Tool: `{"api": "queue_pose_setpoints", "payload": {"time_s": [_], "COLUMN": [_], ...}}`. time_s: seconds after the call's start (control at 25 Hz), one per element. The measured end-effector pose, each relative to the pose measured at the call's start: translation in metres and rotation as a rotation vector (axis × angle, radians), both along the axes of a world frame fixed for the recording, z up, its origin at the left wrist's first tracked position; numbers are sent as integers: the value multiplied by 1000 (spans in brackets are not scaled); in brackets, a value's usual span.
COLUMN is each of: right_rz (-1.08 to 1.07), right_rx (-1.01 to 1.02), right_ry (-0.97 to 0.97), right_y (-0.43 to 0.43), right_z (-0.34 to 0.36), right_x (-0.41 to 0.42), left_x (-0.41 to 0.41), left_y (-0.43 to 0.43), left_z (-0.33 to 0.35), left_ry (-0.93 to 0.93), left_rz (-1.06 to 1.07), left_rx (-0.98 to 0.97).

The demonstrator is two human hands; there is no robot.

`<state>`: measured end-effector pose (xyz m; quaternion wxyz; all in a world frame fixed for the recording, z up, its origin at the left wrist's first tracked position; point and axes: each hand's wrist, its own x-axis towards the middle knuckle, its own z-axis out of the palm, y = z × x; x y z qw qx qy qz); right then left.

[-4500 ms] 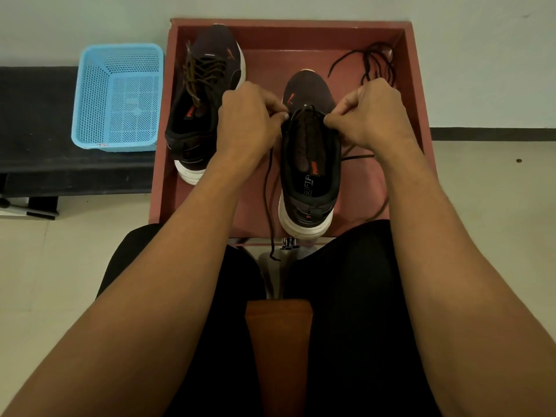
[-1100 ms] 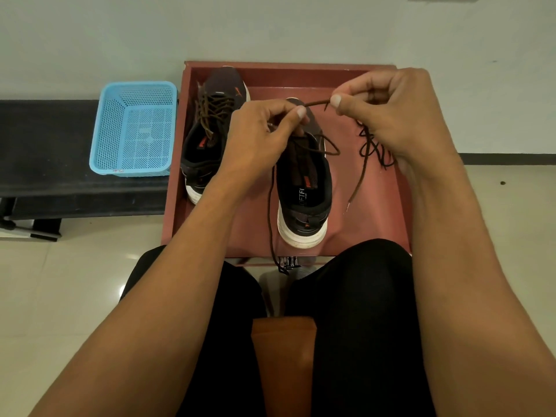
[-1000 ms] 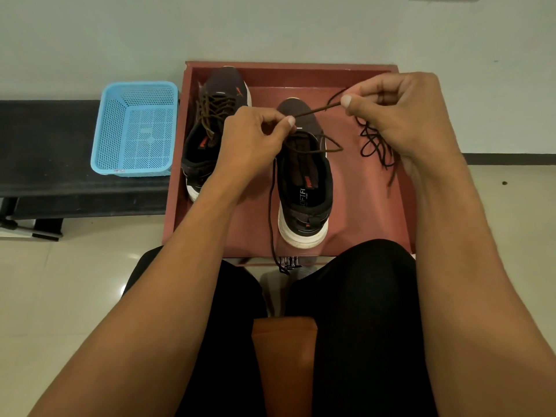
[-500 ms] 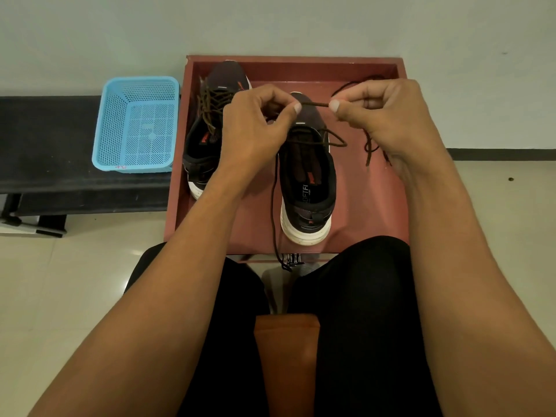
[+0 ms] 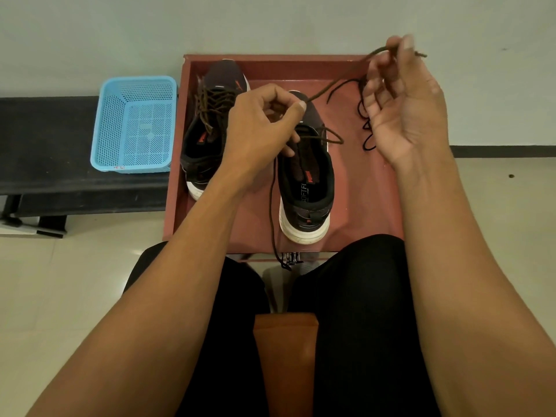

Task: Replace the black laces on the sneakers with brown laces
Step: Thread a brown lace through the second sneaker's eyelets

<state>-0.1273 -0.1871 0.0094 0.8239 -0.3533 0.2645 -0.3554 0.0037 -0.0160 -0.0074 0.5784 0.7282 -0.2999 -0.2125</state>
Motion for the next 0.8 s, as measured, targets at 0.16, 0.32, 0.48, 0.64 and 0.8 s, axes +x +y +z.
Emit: {"api": "queue_pose_setpoints", "payload": {"time_s": [0.16,0.32,0.48,0.64,0.8], "right_rz": [-23,17,148,302,368], "right_rx": [-24,-244,-668,-969,-1093], "right_ry": [-116,112,564,864,1011], "right_y": [-5,-13,-4,10,17], "right_z": [17,15,-6,-23,-29], "right_x": [5,10,20,27,33], "left_x": [-24,-49,-34,4,7], "left_y": [-9,-15,-10,4,3], "left_z": [5,2,3,-6,-21], "left_ry": [49,-232,-466,-289,-202], "left_rz": [-251,-460,-352,81,53], "left_rx": [-113,-34,33,301,553]}}
